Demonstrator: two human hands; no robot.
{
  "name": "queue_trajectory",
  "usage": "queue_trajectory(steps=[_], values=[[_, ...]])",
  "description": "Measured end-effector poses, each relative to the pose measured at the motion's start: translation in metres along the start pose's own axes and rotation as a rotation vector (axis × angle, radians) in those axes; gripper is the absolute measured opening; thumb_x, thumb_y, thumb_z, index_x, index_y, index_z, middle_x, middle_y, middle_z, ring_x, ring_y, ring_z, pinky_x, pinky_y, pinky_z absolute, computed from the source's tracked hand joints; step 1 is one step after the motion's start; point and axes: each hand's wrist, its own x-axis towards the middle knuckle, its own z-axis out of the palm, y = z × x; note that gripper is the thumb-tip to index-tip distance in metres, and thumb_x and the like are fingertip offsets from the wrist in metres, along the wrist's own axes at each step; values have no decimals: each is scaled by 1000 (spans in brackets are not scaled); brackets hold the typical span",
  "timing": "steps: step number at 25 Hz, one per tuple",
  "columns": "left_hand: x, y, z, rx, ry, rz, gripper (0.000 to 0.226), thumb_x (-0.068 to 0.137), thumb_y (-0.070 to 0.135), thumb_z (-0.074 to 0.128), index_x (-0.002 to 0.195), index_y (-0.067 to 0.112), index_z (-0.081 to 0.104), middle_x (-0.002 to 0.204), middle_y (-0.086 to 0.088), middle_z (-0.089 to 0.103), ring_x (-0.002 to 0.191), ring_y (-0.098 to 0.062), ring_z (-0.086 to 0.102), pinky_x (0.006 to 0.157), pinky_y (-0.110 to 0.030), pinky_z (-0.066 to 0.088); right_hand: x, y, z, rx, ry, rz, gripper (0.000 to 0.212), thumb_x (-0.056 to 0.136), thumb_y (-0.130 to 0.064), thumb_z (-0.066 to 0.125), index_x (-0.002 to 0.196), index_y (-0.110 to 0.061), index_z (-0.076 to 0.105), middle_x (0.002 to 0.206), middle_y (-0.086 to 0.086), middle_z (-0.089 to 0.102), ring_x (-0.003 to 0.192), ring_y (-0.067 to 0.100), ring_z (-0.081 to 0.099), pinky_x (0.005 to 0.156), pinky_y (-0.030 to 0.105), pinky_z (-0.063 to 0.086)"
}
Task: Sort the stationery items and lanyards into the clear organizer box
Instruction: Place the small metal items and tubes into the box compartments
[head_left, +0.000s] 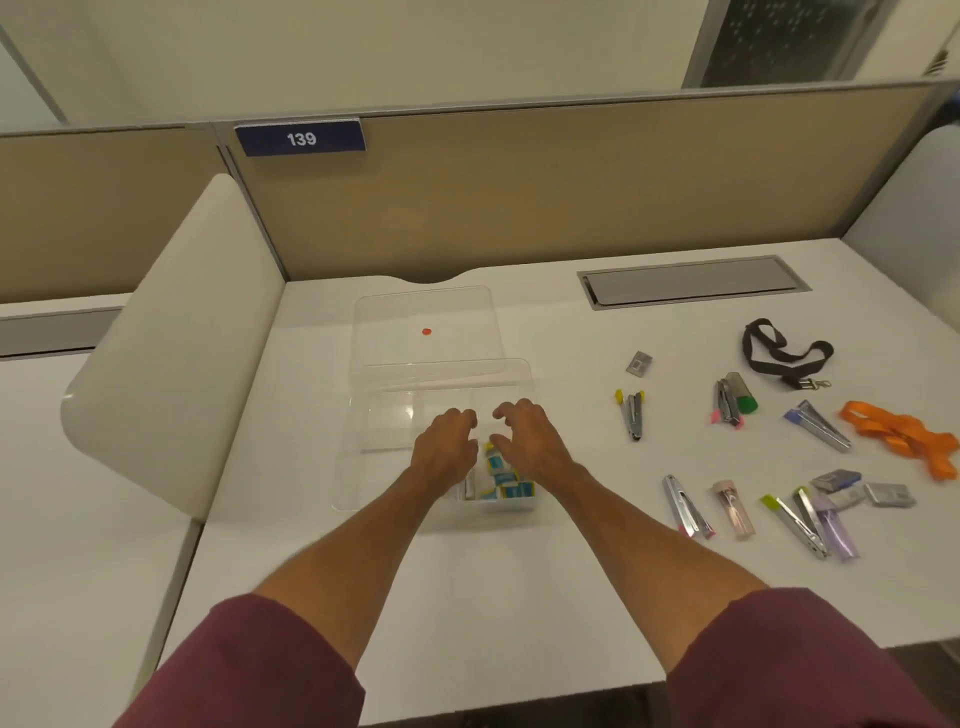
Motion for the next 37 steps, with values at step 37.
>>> queue_trajectory(steps=[37], values=[[48,426,218,41,-390,411,33,93,23,54,125,14,51,125,-11,56,108,-22,54,90,-35,47,-154,420,-198,-221,116,571,54,94,-19,58,144,-18,38,151,10,35,138,26,34,109,35,38]])
